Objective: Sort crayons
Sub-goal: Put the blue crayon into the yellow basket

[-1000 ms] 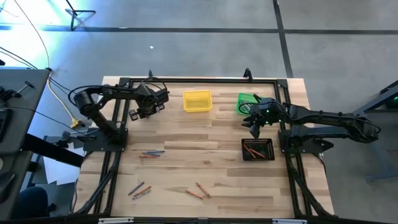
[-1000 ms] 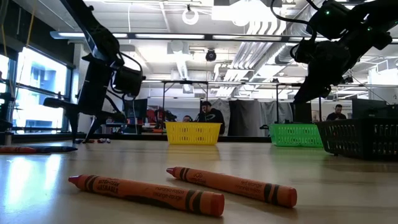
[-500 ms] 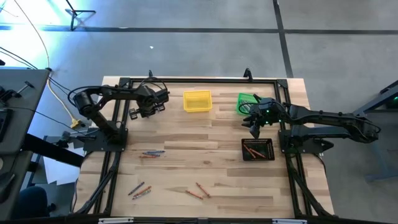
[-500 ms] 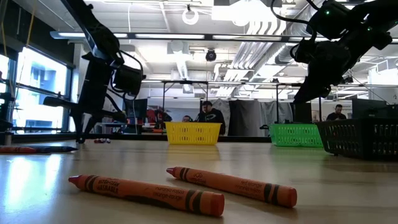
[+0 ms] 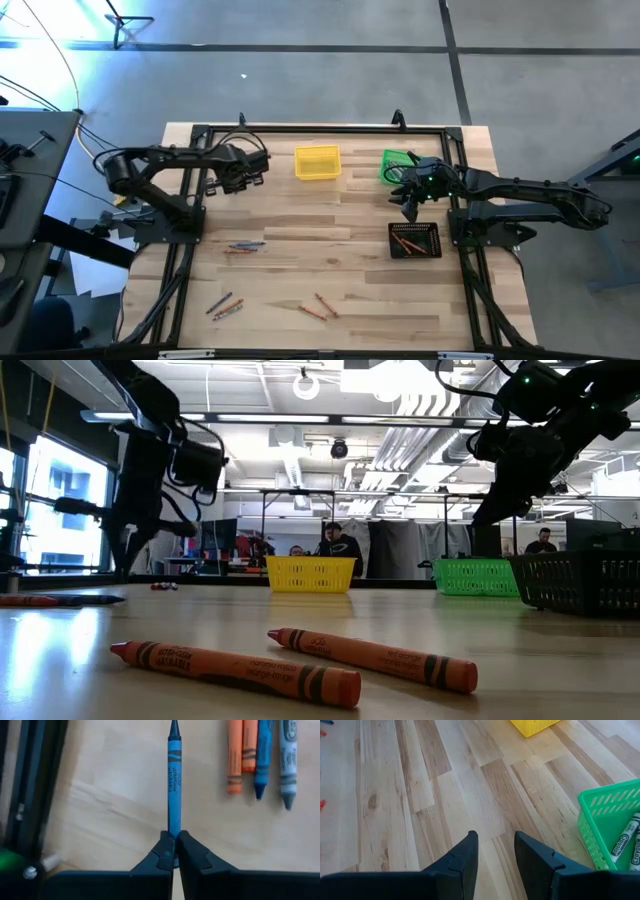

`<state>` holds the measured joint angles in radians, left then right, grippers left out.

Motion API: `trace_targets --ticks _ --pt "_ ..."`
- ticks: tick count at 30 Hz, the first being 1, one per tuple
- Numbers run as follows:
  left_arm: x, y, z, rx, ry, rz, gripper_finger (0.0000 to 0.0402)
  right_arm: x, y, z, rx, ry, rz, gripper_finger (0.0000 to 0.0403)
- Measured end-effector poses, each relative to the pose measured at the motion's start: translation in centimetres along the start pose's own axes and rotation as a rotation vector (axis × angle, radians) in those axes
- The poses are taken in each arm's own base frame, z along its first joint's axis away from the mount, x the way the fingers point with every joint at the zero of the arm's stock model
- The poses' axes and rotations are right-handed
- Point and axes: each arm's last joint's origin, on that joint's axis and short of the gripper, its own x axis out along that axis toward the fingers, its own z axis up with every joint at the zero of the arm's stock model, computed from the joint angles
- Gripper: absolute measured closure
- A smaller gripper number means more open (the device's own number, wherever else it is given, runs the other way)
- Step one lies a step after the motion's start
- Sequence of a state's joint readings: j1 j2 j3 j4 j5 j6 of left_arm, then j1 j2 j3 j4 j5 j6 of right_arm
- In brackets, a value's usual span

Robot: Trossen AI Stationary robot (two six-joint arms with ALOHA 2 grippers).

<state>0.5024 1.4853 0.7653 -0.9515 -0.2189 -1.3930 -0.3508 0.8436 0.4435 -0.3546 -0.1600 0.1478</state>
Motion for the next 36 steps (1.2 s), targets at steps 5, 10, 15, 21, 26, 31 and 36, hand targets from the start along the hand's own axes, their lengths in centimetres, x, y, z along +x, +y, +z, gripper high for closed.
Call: trace_targets --ticks 5,10,15,21,26,31,36 --pt "-1.6 0.5 -0.3 0.029 -0.063 -0.081 0.0401 0.0 0.0 0.0 0.0 0.0 0.0 0.0281" --pt "-3.4 0.6 -1.2 0.115 -0.128 -0.213 0.0401 0.0 0.0 0.0 0.0 0.0 0.0 0.0281" --pt "-5.7 -0.3 -2.4 0.241 -0.219 -0.466 0.0401 0.0 0.0 0.1 0.029 -0.011 0.001 0.0281" --pt "-9.0 -2.2 -3.9 0.423 -0.378 -0.827 0.0401 0.0 0.0 0.7 0.123 -0.081 -0.026 0.0281" --pt "-11.3 -3.3 -4.7 0.557 -0.536 -1.036 0.0401 -0.1 -0.3 1.2 0.213 -0.16 -0.146 0.0281" --pt "-12.4 -3.7 -4.8 0.635 -0.65 -1.111 0.0401 -0.2 -0.5 1.3 0.298 -0.191 -0.187 0.0281" --pt "-12.6 -4.1 -4.8 0.682 -0.713 -1.125 0.0401 -0.2 -0.6 1.5 0.341 -0.226 -0.224 0.0281"
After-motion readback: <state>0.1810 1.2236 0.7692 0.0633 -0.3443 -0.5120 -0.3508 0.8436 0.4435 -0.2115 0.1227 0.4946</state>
